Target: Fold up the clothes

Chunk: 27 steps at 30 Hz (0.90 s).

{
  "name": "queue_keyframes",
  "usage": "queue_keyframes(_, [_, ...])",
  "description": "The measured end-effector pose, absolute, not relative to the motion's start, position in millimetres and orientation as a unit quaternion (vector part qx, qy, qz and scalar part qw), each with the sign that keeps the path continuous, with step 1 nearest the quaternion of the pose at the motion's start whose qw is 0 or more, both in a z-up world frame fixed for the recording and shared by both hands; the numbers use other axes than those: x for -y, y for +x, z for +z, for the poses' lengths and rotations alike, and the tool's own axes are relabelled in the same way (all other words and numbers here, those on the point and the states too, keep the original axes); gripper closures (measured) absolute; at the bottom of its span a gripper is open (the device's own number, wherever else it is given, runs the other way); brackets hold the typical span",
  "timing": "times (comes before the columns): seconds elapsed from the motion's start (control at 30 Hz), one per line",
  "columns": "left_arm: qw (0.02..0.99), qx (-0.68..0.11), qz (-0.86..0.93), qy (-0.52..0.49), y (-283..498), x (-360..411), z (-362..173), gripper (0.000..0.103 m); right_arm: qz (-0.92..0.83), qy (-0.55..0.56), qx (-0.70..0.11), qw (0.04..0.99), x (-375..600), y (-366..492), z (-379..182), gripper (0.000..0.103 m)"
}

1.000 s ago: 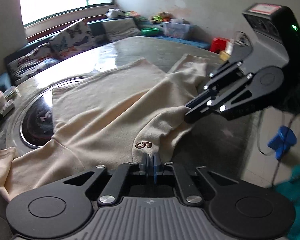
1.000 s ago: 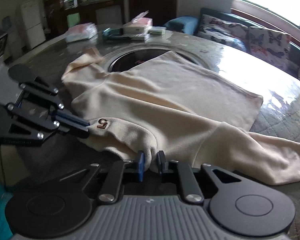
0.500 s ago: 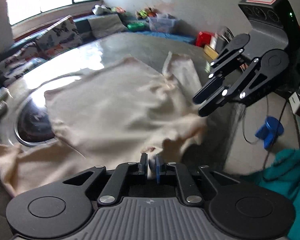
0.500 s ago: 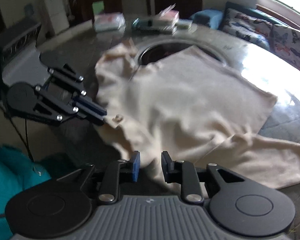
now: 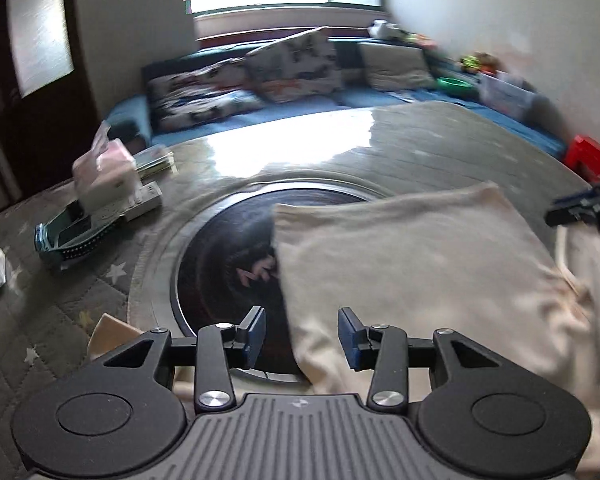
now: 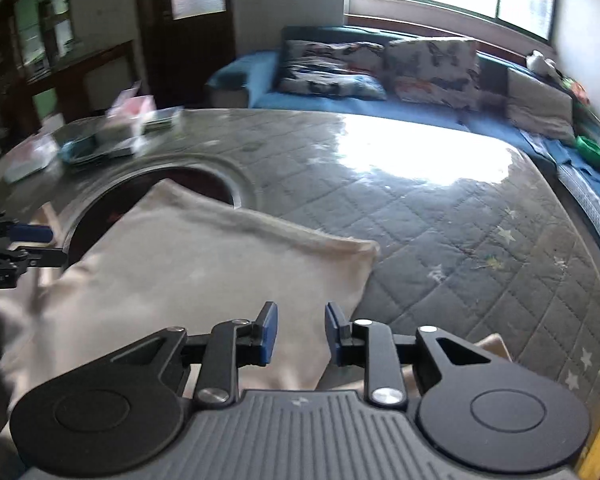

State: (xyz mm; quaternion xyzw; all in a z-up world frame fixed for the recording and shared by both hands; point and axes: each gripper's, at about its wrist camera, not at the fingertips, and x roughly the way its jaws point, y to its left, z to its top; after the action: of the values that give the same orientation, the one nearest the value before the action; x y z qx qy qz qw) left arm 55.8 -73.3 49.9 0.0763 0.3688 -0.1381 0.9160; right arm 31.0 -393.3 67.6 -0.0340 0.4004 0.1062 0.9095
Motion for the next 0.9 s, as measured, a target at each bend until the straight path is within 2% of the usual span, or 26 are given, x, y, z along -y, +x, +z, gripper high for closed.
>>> queue_keyframes(0.17, [0.916,-0.379,-0.115,0.066,91,80,35,0.060,0.079,-0.016,-0.414,0.906,404,66,47,0.068])
queue_keyframes(0.57, [0.910,-0.397,-0.106,0.047,124,86,11,0.061,0.065,-0.006,-0.433,0.899,406,111,25,0.070])
queue_keyframes(0.63, [0.911,-0.395,-0.112,0.046,126,86,11,0.067,0.067,-0.007,-0.432,0.899,403,116,26,0.076])
queue_keyframes(0.67, [0.911,-0.393,-0.116,0.045,126,86,11,0.074,0.069,-0.008,-0.432,0.899,401,118,26,0.084])
queue_keyframes(0.77, [0.914,-0.385,-0.120,0.049,127,88,11,0.095,0.073,-0.011,-0.430,0.900,395,124,26,0.092])
queue_keyframes(0.9, [0.919,-0.374,-0.111,0.060,123,85,12,0.099,0.079,-0.014,-0.428,0.900,387,133,27,0.093])
